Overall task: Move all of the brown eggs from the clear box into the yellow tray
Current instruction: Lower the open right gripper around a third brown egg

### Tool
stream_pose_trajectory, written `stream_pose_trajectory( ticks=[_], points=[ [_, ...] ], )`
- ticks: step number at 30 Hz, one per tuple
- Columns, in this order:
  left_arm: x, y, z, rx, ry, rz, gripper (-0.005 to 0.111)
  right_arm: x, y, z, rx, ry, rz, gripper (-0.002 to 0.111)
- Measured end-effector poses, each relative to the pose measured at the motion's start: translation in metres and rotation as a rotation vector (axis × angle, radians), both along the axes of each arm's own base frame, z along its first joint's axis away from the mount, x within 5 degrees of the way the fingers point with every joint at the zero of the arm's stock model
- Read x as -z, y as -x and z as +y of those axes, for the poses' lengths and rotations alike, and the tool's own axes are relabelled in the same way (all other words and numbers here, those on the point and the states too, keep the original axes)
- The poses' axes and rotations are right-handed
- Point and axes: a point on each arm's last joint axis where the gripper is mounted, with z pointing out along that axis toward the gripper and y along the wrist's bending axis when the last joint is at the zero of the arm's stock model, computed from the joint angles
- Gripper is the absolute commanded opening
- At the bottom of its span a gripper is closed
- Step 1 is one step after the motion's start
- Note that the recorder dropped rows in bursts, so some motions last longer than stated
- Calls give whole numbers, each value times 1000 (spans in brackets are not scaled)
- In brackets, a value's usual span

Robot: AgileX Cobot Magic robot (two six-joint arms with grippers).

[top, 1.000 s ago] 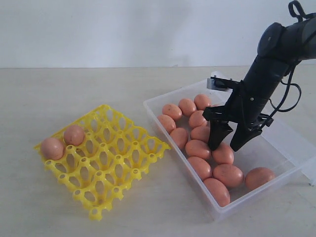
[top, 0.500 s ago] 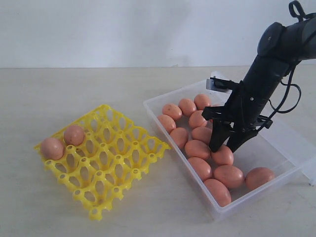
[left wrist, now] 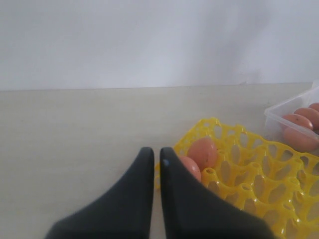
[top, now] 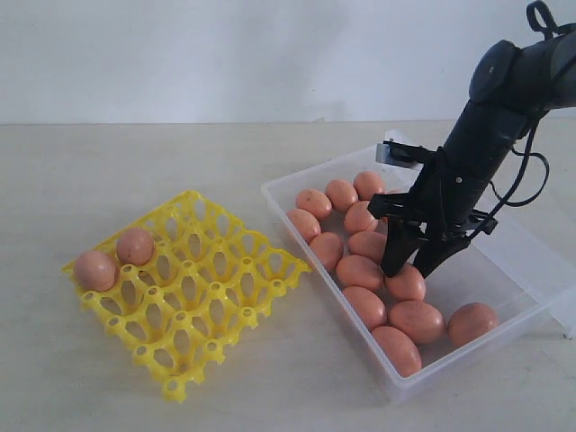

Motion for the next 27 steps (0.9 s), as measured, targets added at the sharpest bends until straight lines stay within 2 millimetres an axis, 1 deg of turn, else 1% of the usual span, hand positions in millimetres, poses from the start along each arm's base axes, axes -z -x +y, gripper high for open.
stream_pose_trajectory(
  ticks=[15, 22, 27],
  points=[
    [0, 0, 0, 0, 0, 0, 4, 0, 1, 0, -33, -10, -1, 28],
    [0, 0, 0, 0, 0, 0, 4, -2, 1, 4, -77, -64, -25, 28],
    [0, 0, 0, 0, 0, 0, 4, -2, 1, 4, -92, -68, -33, 28]
  ],
)
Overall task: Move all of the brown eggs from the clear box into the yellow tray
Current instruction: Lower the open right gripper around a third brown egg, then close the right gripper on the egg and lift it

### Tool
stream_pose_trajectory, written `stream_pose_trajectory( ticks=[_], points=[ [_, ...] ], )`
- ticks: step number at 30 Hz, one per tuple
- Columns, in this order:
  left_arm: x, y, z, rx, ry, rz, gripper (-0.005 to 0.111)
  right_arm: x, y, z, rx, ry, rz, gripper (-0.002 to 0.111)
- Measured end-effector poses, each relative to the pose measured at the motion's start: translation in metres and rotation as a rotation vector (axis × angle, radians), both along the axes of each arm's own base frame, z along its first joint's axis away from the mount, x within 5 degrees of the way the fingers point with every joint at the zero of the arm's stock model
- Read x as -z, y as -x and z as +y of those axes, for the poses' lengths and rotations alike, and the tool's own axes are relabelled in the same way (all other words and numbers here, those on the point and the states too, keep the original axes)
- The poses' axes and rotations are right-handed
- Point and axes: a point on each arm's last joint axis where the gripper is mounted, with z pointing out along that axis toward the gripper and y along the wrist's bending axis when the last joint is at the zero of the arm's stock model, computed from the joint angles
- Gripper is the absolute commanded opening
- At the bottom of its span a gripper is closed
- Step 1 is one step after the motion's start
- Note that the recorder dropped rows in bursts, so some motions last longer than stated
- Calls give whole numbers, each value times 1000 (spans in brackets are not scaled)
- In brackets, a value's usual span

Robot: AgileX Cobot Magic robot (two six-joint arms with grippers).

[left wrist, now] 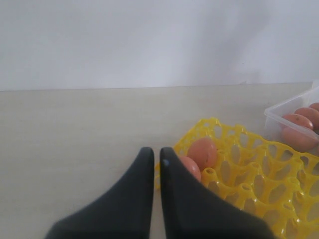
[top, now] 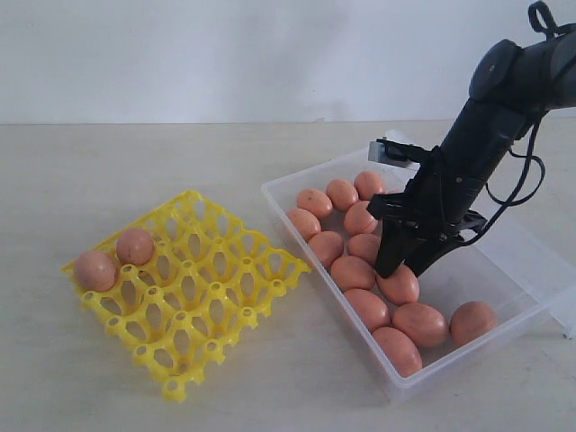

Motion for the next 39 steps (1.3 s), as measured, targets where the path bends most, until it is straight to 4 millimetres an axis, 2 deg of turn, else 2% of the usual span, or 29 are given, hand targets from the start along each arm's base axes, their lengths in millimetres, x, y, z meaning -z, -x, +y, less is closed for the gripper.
stream_pose_trajectory(
  ticks=[6, 11, 14, 18, 20, 26, 36, 39],
  points=[
    [0, 0, 0, 0, 0, 0, 4, 10, -1, 1, -10, -13, 20, 29],
    [0, 0, 0, 0, 0, 0, 4, 17, -1, 3, -4, -41, 56, 51],
    [0, 0, 0, 0, 0, 0, 4, 26, -1, 3, -5, -41, 81, 51],
    [0, 0, 0, 0, 0, 0, 4, 26, 0, 3, -6, -47, 86, 51],
    [0, 0, 0, 0, 0, 0, 4, 26, 0, 3, -10, -48, 84, 46],
    [0, 0, 0, 0, 0, 0, 4, 26, 0, 3, -31, -53, 78, 0],
    [0, 0, 0, 0, 0, 0, 4, 26, 0, 3, -54, -60, 67, 0],
    [0, 0, 0, 0, 0, 0, 4, 15, 0, 1, -21, -24, 39, 0]
  ],
)
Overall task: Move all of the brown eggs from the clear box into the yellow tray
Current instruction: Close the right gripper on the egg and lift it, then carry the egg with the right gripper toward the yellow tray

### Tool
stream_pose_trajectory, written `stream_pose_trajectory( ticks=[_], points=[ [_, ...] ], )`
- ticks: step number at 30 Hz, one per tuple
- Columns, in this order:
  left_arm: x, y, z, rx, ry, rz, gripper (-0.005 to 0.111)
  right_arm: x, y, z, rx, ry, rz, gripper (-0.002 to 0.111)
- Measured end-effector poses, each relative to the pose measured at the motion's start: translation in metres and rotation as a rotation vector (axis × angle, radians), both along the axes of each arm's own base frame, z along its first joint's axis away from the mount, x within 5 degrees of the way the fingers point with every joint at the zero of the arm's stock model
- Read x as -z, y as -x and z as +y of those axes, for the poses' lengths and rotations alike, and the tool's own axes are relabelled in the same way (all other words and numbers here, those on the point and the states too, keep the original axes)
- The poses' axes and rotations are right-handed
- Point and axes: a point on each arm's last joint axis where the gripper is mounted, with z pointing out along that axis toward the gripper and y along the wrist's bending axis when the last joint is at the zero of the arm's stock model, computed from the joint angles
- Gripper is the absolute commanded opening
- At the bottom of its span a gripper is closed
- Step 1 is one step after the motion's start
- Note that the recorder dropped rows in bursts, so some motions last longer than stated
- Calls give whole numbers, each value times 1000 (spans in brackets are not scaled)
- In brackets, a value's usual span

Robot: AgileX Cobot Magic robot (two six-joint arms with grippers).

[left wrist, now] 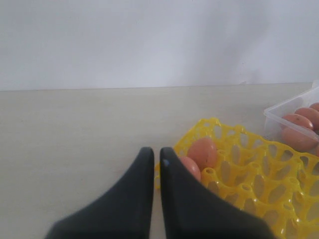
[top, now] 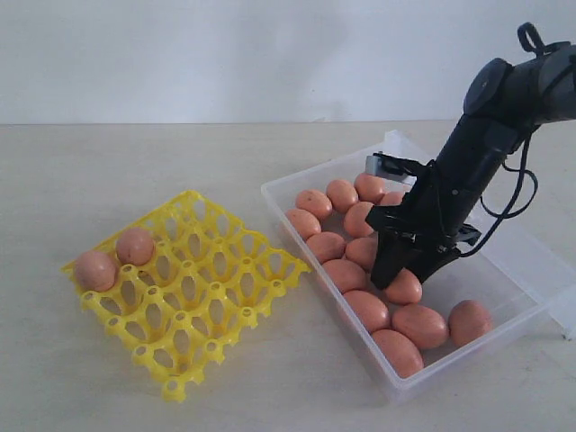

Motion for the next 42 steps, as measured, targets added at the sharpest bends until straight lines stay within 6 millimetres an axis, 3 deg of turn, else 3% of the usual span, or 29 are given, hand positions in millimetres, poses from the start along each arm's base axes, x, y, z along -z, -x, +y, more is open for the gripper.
stream_pose_trajectory(
  ticks=[3, 8, 12, 15, 22, 28, 35, 42],
  points=[
    [0, 0, 0, 0, 0, 0, 4, -22, 1, -2, 18, 28, -52, 0],
    [0, 0, 0, 0, 0, 0, 4, -93, 11, 2, 102, 45, -259, 0],
    [0, 0, 0, 0, 0, 0, 4, -124, 35, 44, 183, 54, -695, 0],
    [0, 0, 0, 0, 0, 0, 4, -127, 62, 77, 217, 30, -1009, 0],
    [0, 0, 0, 0, 0, 0, 4, -116, 99, 127, 239, -69, -1268, 0],
    [0, 0, 0, 0, 0, 0, 4, -110, 97, 156, 325, -229, -1458, 0],
    [0, 0, 0, 0, 0, 0, 4, -106, 91, 196, 163, -507, -1475, 0],
    [0, 0, 0, 0, 0, 0, 4, -119, 88, 205, 145, -590, -1497, 0]
  ],
)
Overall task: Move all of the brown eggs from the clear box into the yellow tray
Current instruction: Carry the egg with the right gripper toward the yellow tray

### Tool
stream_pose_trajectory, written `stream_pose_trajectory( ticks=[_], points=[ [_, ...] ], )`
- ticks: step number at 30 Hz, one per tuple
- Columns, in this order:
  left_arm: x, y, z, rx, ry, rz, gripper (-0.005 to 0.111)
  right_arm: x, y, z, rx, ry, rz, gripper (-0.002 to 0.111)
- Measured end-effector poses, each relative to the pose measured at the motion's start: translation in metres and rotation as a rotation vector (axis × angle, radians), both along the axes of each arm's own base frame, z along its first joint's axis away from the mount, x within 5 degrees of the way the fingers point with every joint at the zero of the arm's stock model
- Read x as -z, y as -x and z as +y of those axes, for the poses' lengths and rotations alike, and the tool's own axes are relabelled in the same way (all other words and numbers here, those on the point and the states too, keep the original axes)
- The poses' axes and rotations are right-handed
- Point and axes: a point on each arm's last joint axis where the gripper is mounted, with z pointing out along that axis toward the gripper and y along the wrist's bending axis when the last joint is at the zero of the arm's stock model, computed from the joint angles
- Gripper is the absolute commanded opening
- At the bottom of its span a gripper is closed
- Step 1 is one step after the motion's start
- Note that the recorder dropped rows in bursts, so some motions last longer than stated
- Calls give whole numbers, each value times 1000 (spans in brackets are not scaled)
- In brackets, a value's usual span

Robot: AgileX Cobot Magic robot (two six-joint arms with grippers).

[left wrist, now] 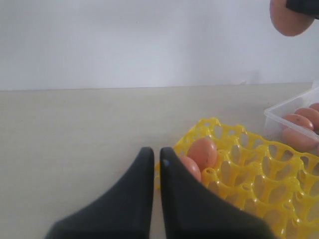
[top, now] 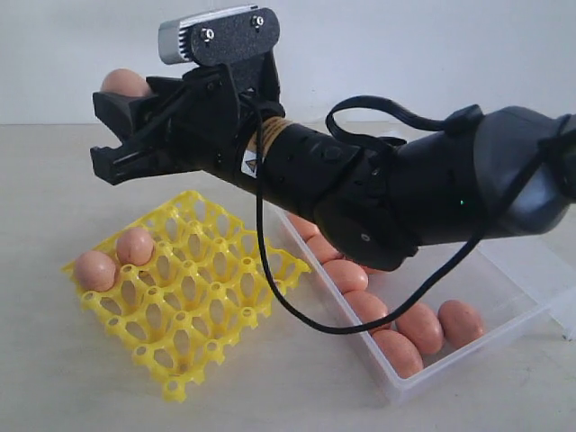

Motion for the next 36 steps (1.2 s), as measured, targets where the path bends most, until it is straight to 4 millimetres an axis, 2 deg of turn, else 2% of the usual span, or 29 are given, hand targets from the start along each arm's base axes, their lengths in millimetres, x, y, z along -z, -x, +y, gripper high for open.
stream_pose_trajectory(
  ticks=[4, 9, 12, 14, 19, 24, 30, 36],
  points=[
    [0, 0, 0, 0, 0, 0, 4, -10, -3, 3, -2, -22, -29, 0],
    [0, 0, 0, 0, 0, 0, 4, -12, -17, 12, 13, -97, 21, 0],
    [0, 0, 0, 0, 0, 0, 4, -13, -31, 24, 5, -158, 77, 0],
    [0, 0, 0, 0, 0, 0, 4, -21, -40, 35, -22, -177, 88, 0],
    [0, 0, 0, 0, 0, 0, 4, -32, -58, 59, -99, -120, 104, 0],
    [0, 0, 0, 0, 0, 0, 4, -17, -67, 65, -78, -24, 174, 0],
    [0, 0, 0, 0, 0, 0, 4, 7, -70, 65, -60, 201, 169, 0],
    [0, 0, 0, 0, 0, 0, 4, 9, -70, 65, -59, 223, 182, 0]
  ],
)
